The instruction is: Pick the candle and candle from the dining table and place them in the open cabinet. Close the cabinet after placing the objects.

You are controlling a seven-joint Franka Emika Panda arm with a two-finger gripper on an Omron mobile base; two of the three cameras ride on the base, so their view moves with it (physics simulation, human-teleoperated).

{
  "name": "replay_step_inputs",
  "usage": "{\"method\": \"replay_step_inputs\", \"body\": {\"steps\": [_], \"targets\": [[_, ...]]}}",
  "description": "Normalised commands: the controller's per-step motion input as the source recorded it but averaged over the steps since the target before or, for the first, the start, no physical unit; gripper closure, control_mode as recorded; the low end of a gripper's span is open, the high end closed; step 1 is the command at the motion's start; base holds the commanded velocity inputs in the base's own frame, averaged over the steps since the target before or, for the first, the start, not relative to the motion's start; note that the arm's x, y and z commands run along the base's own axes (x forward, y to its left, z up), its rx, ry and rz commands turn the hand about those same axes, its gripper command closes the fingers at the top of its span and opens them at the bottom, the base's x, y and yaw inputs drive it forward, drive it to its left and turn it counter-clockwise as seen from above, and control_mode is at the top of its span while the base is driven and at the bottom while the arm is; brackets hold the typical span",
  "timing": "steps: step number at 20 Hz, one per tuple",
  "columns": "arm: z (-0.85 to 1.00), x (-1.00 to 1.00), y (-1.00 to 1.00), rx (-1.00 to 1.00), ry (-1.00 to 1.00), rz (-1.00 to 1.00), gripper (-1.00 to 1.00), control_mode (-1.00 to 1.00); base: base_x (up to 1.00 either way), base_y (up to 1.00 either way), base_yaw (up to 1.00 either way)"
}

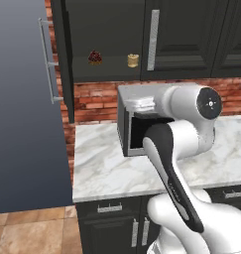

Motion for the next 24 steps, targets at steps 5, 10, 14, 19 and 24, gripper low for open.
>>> {"method": "replay_step_inputs", "body": {"steps": [5,10,14,19,24], "targets": [[-0.02,-0.13,0.62,-0.42,0.00,0.14,-1.00,-1.00,0.00,0.00,0.00],[0.00,-0.41,0.46,-0.40,0.00,0.10,-1.00,-1.00,0.00,0.00,0.00],[0.00,-0.49,0.40,-0.37,0.00,0.08,-1.00,-1.00,0.00,0.00,0.00],[0.00,-0.53,0.31,-0.33,-0.01,0.03,-1.00,-1.00,0.00,0.00,0.00],[0.00,-0.40,0.33,-0.29,-0.03,0.00,-1.00,-1.00,0.00,0.00,0.00]]}}
